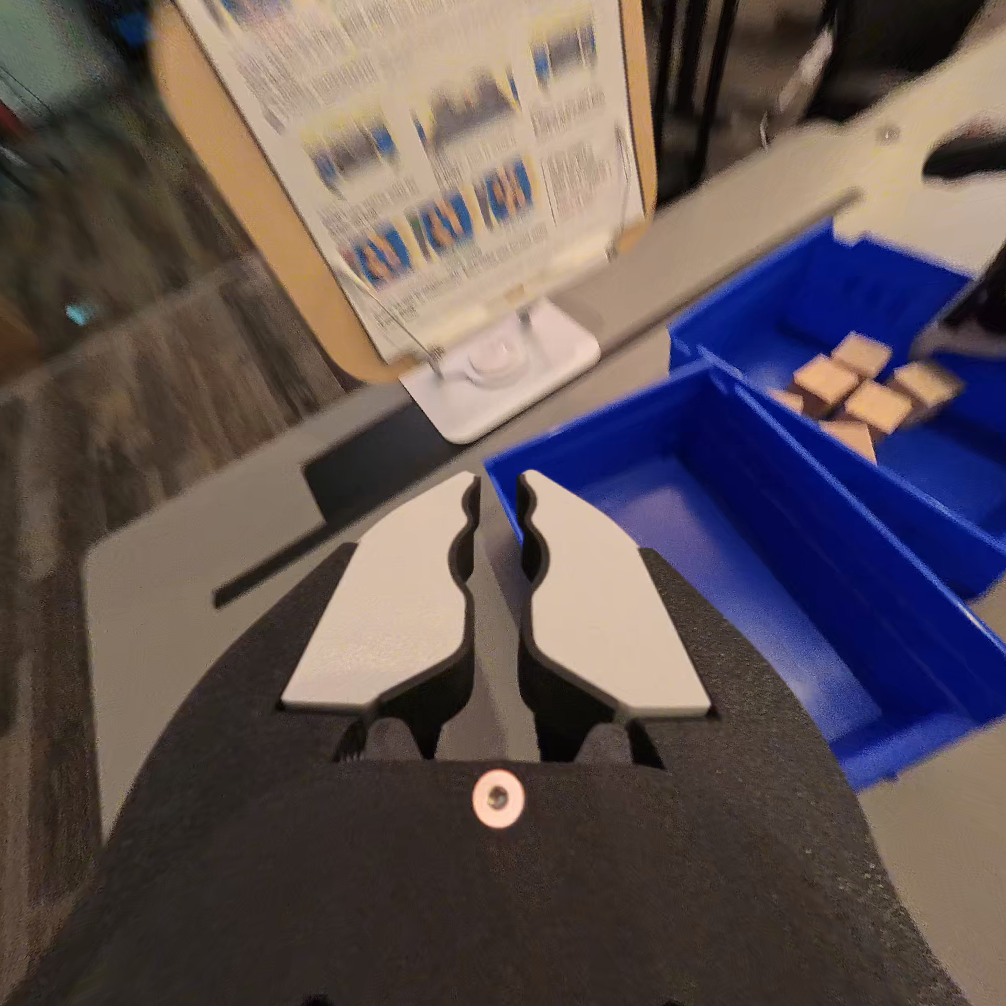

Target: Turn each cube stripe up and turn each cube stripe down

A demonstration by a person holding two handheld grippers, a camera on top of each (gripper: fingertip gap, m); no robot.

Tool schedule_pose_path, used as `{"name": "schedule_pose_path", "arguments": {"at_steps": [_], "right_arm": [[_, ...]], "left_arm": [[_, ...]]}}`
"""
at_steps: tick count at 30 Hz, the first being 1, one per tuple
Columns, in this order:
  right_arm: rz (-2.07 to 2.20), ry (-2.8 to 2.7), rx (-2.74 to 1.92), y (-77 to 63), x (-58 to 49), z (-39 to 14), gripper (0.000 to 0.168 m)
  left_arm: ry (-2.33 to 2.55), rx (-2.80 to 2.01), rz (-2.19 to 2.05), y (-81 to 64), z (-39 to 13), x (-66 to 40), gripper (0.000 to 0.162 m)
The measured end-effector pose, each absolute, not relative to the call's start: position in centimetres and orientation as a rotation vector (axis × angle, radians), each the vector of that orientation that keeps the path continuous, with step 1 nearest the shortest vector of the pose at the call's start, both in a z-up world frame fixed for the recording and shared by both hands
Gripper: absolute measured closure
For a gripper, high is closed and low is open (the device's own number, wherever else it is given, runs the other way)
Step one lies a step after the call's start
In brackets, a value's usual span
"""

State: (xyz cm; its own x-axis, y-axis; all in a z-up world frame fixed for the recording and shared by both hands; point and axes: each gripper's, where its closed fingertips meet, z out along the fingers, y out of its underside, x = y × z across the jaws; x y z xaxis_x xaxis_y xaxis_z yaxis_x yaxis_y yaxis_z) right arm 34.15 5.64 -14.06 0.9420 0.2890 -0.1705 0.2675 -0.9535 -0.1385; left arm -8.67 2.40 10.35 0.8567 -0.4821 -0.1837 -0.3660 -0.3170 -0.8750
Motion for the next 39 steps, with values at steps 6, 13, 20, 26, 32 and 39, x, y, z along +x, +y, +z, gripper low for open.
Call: {"name": "schedule_pose_path", "arguments": {"at_steps": [6, 13, 20, 26, 32, 39], "right_arm": [[0.261, -0.479, -3.016, 6.0, 34.4, -14.1, 0.159], [0.282, -0.531, -3.009, 6.6, 34.9, -14.1, 0.161], [0.291, -0.508, -3.019, 5.9, 36.9, -13.8, 0.161], [0.302, -0.428, -3.04, 3.9, 40.5, -12.9, 0.161], [0.275, -0.325, -3.029, 2.3, 43.8, -9.9, 0.161], [0.147, -0.437, -3.013, 3.2, 41.0, -0.2, 0.16]], "left_arm": [[0.518, -1.646, -0.034, 1.2, 15.4, -11.7, 0.141], [0.367, -1.562, 0.111, 2.9, 16.3, -15.2, 0.124], [0.322, -1.622, 0.168, 3.7, 15.3, -17.7, 0.123], [0.325, -1.626, 0.077, 3.2, 15.5, -17.5, 0.123], [0.324, -1.647, 0.057, 3.1, 15.3, -17.6, 0.122], [0.298, -1.64, 0.013, 2.4, 15.9, -18.4, 0.121]]}}
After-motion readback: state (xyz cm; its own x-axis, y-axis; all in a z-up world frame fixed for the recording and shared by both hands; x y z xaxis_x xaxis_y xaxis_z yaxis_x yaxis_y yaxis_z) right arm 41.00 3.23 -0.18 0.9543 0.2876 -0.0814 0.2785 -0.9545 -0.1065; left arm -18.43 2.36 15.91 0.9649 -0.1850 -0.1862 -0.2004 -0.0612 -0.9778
